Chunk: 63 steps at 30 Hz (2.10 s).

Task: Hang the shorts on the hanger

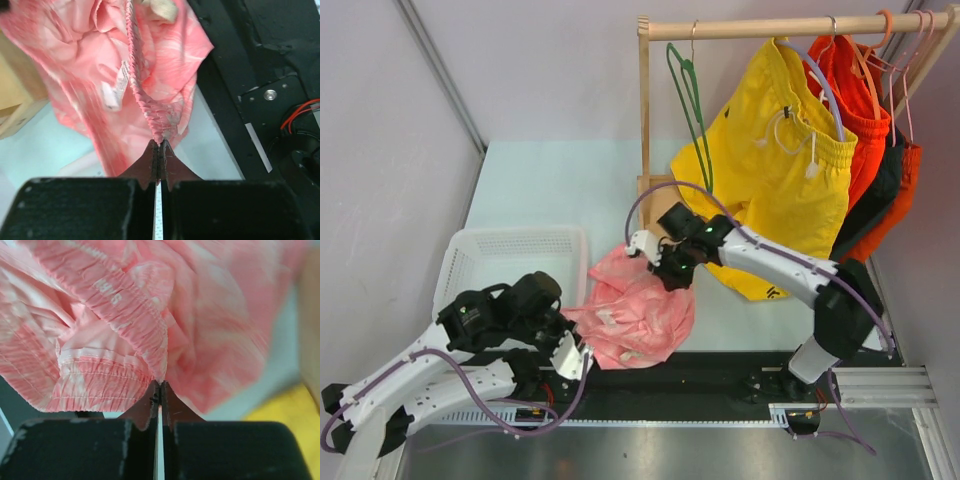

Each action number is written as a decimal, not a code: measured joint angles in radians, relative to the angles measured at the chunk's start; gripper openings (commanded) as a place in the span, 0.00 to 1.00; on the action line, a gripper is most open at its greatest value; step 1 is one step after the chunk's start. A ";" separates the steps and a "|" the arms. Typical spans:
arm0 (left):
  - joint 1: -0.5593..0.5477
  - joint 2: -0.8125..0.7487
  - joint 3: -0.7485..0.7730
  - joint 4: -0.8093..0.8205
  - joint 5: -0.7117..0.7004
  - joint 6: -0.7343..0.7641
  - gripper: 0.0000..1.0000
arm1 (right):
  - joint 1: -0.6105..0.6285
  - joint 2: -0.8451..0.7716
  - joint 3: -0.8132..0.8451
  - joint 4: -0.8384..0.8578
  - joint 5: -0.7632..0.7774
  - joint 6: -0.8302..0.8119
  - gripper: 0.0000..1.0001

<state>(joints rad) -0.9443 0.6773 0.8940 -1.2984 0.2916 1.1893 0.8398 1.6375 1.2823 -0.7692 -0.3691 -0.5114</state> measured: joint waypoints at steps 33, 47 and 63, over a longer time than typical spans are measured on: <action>0.256 0.363 0.173 0.146 0.130 0.128 0.17 | -0.216 -0.441 0.003 -0.339 0.281 -0.053 0.00; 0.284 0.516 -0.018 0.322 0.186 0.040 0.57 | -0.217 -0.284 -0.149 -0.129 0.286 -0.084 0.61; 0.313 0.351 0.349 0.242 0.300 -0.139 0.89 | -0.074 -0.723 -0.029 -0.217 -0.004 -0.058 0.75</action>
<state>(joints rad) -0.6315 1.0279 1.2427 -1.0565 0.5915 1.0500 0.7654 0.9150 1.2533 -0.9859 -0.3733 -0.5690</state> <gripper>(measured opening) 0.869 0.753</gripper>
